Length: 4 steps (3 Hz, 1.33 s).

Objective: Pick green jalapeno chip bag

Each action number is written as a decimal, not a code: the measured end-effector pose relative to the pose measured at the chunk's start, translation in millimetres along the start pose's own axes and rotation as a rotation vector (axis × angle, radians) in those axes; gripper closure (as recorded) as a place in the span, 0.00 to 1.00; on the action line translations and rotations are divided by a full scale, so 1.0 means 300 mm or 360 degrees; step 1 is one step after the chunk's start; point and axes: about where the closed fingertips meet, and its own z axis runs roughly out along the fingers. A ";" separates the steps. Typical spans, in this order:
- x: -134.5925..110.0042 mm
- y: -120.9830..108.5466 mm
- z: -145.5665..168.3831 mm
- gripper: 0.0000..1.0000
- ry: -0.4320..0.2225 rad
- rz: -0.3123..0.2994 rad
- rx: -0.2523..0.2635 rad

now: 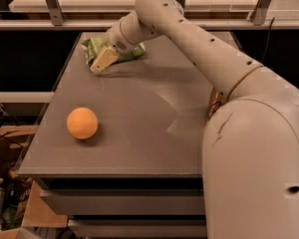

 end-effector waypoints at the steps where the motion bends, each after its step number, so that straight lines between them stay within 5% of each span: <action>1: 0.022 -0.005 0.011 0.42 -0.0030 0.0029 -0.0007; 3: 0.011 -0.013 -0.022 0.87 -0.0107 0.0013 0.0009; 4: -0.036 -0.018 -0.070 1.00 -0.0117 -0.0065 0.0033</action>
Offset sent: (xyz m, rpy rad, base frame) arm 0.0064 -0.0142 -0.0014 0.0965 0.0001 -0.0086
